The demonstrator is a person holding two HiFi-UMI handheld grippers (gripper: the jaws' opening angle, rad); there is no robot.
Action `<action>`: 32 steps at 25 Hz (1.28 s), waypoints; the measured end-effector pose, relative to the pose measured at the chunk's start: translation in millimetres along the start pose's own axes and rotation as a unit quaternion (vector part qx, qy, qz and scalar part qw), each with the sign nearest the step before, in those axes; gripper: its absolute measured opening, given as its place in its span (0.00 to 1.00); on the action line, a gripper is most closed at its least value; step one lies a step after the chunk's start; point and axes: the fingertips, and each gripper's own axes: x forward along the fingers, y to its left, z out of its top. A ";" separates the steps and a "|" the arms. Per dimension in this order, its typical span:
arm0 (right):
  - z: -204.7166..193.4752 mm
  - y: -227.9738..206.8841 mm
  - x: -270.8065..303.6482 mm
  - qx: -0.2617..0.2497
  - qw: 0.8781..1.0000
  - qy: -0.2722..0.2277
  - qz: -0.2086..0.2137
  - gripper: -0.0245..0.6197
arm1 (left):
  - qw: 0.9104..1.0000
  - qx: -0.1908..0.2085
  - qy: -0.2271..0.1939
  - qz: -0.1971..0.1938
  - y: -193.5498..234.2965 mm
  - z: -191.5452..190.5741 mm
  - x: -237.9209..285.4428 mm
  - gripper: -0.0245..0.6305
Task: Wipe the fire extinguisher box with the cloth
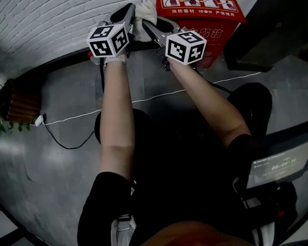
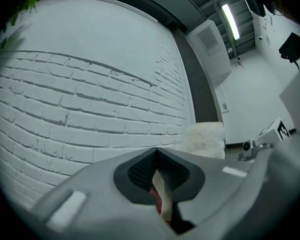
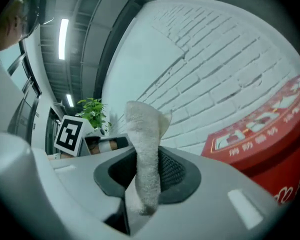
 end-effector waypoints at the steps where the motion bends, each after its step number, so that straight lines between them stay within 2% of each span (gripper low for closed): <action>1: 16.5 -2.0 -1.2 -0.007 1.000 -0.002 0.001 0.19 | 1.000 0.000 -0.002 -0.001 -2.9 7.7 0.9 0.04; 6: 76.7 -18.0 -13.6 -0.057 0.998 -0.003 -0.004 0.19 | 1.000 -0.018 -0.011 -0.011 -20.8 24.4 5.8 0.04; 10: 106.4 -40.9 -8.7 -0.117 0.993 0.019 0.001 0.19 | 1.000 -0.004 0.005 -0.009 -27.9 28.6 26.7 0.04; 15: 124.7 -59.9 -10.1 -0.201 0.978 0.051 0.005 0.19 | 1.000 0.011 0.008 0.000 -39.7 33.3 36.8 0.04; 19: 131.7 -76.6 -9.1 -0.248 0.966 0.079 -0.005 0.19 | 1.000 0.023 0.020 -0.006 -49.0 28.3 44.7 0.04; 23: 142.1 -94.7 0.5 -0.300 0.946 0.118 -0.019 0.19 | 1.000 0.030 0.010 0.001 -45.4 46.2 51.1 0.04; 26: 147.0 -116.9 16.1 -0.353 0.923 0.153 -0.024 0.19 | 0.999 0.040 0.011 0.009 -35.2 50.3 67.9 0.04; 28: 140.3 -131.4 27.7 -0.397 0.899 0.185 -0.022 0.19 | 0.999 0.038 0.022 0.013 -24.8 38.1 80.0 0.04; 30: 129.6 -143.7 37.3 -0.456 0.861 0.222 -0.019 0.19 | 0.999 0.021 0.025 0.017 -14.2 25.2 87.4 0.04; 32: 116.1 -155.6 44.9 -0.528 0.808 0.260 -0.014 0.19 | 0.999 0.009 0.027 0.020 -6.8 15.2 93.7 0.04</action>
